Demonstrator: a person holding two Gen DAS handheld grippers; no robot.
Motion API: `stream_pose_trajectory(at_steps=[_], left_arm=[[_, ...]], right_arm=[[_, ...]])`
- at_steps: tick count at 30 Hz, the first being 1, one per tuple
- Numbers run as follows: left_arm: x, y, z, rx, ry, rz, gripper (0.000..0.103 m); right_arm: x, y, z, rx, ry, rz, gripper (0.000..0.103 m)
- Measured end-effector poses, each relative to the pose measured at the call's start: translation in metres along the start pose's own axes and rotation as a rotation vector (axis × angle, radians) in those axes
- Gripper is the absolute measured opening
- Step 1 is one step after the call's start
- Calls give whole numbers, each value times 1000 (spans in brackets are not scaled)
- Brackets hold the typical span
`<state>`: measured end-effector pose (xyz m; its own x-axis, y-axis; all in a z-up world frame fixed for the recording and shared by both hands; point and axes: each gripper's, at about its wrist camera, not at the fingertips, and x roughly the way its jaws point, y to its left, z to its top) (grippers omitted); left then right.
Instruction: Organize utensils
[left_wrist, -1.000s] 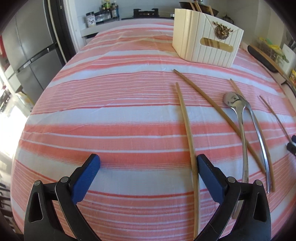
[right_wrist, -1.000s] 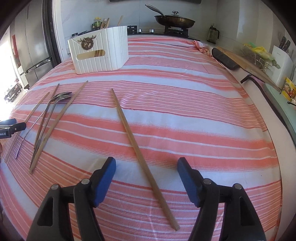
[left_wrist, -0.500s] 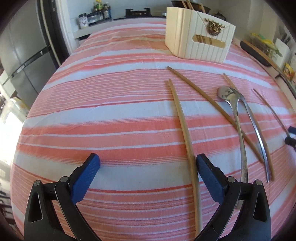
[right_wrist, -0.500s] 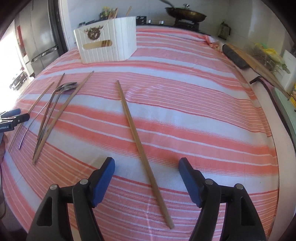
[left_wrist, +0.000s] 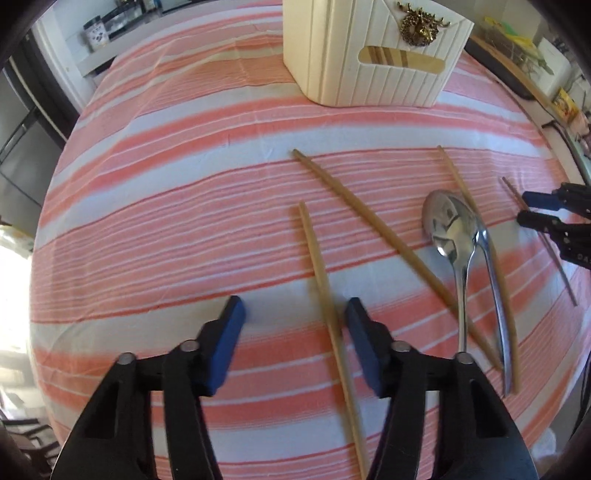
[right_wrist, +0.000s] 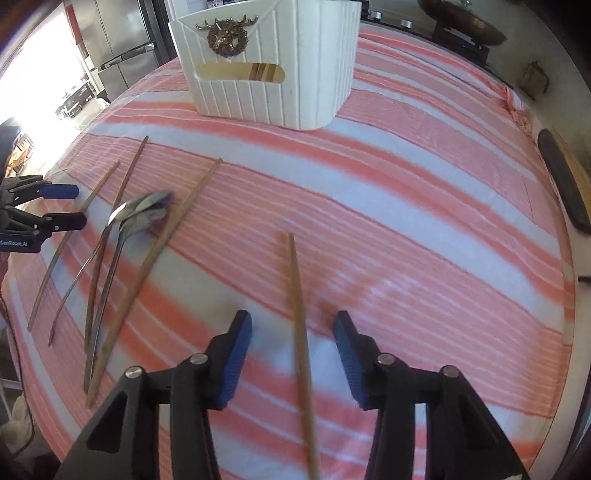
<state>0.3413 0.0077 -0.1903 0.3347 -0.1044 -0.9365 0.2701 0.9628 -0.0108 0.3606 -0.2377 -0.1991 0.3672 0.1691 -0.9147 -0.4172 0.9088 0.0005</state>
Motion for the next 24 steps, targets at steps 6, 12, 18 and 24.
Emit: stream_pose_trajectory(at_steps=[6, 12, 18, 24], left_arm=[[-9, 8, 1, -69, -54, -59, 5], [-84, 19, -23, -115, -254, -141, 5], [-162, 13, -42, -72, -443, -192, 5], [-194, 18, -42, -67, -530, -211, 4]], right_arm=[[-1, 0, 20, 78, -59, 11, 6], [-89, -6, -1, 125, -297, 63, 6], [-178, 9, -25, 88, -468, 61, 6], [-220, 12, -33, 96, -584, 53, 6]])
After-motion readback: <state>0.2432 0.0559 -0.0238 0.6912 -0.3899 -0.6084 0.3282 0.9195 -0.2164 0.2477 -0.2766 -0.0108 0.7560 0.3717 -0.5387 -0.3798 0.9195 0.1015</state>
